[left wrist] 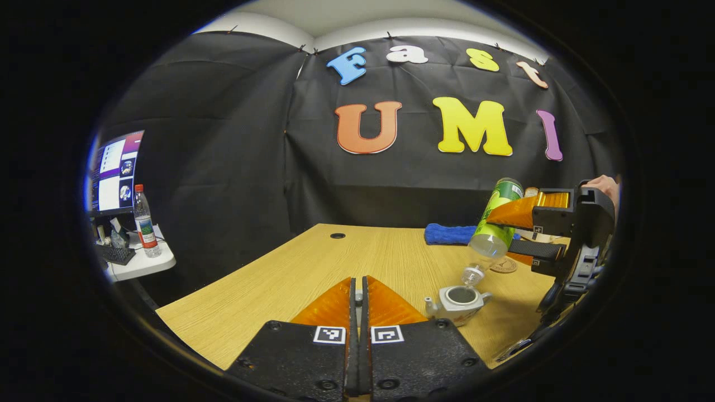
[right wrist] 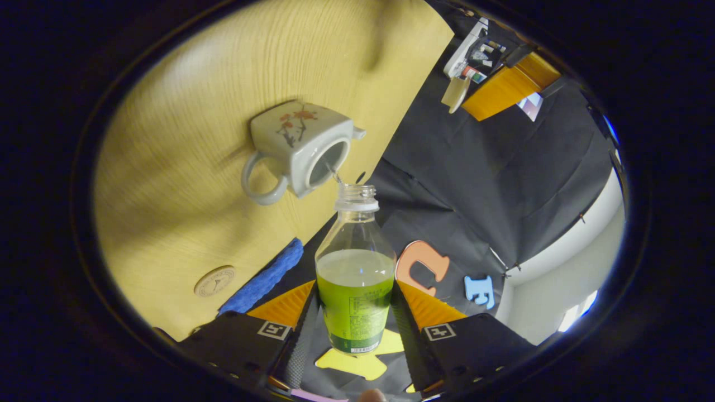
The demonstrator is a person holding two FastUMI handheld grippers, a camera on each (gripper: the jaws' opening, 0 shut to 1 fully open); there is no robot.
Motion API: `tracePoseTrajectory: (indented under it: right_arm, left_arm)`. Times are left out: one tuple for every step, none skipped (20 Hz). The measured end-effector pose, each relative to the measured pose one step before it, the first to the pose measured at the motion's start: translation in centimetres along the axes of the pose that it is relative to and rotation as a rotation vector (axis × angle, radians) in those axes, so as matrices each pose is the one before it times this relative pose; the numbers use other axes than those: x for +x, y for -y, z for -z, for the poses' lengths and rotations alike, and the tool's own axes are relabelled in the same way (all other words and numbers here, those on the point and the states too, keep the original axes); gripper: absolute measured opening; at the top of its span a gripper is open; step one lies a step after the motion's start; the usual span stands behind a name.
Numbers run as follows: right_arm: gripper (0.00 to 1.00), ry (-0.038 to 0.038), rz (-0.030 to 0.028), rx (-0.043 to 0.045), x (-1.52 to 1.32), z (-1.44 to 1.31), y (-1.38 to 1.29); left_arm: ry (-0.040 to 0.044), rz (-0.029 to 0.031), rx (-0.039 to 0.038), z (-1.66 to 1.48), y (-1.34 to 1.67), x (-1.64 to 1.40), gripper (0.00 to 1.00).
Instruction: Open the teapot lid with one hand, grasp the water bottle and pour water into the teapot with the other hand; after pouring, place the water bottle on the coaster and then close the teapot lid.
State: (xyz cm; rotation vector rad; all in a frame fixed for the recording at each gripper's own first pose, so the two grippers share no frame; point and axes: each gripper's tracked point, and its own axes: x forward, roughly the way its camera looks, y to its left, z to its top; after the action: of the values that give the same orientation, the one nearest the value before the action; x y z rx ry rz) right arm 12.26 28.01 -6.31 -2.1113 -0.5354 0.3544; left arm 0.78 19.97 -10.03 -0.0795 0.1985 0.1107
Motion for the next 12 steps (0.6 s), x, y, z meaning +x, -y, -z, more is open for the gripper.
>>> tracePoseTrajectory:
  right_arm:
    - [0.71, 0.00027, -0.00118, -0.00238, 0.023, 0.028, -0.075]
    - [0.71, -0.00019, -0.00172, -0.00159, 0.009, -0.009, -0.03]
    - [0.71, 0.002, 0.00006, -0.00071, 0.042, -0.063, 0.011]
    - [0.71, 0.00416, 0.00264, 0.00219, -0.005, -0.094, -0.041]
    - [0.71, 0.0039, 0.00234, 0.00138, 0.032, -0.142, 0.0]
    - [0.71, 0.00346, 0.00097, 0.00291, 0.059, -0.052, 0.002]
    - [0.71, 0.00316, 0.00047, 0.00561, -0.057, -0.102, -0.021]
    - [0.71, 0.00062, 0.0014, 0.0092, 0.118, -0.016, 0.029]
    - [0.71, 0.00206, -0.00384, 0.02084, -0.072, -0.115, 0.037]
    - [0.73, 0.00305, -0.00588, 0.02757, -0.15, -0.015, -0.105]
    - [0.73, 0.00366, -0.01903, 0.03989, -0.106, -0.246, -0.317]
    - [0.73, 0.00097, -0.03015, 0.05002, -0.033, -0.124, -0.633]
  left_arm:
    - [-0.00019, 0.00012, -0.001, -0.007, -0.025, 0.008, 0.03]
    - [-0.00119, -0.00188, -0.00054, 0.08, -0.104, -0.07, 0.02]
    - [-0.00307, -0.00153, -0.0008, -0.015, -0.085, 0.098, 0.02]
    - [-0.00063, -0.00015, 0.00086, 0.106, -0.012, -0.087, 0.02]
    - [0.00021, -0.0007, 0.00141, -0.05, -0.053, -0.045, 0.02]
    - [0.00048, -0.0013, 0.00095, -0.028, -0.136, -0.046, 0.03]
    - [-0.00022, -0.00033, 0.00043, -0.044, -0.133, -0.057, 0.02]
    - [-0.00062, 0.00138, -0.00093, 0.07, -0.168, -0.034, 0.02]
    - [-0.00081, 0.00847, -0.00106, 0.016, -0.105, -0.109, 0.02]
    - [0.00225, -0.00202, -0.00462, -0.047, -0.119, -0.063, 0.02]
    - [-0.00192, -0.0079, -0.00617, 0.088, -0.455, 0.044, 0.02]
    - [-0.00035, -0.00491, -0.00515, 0.033, -0.248, -0.11, 0.02]
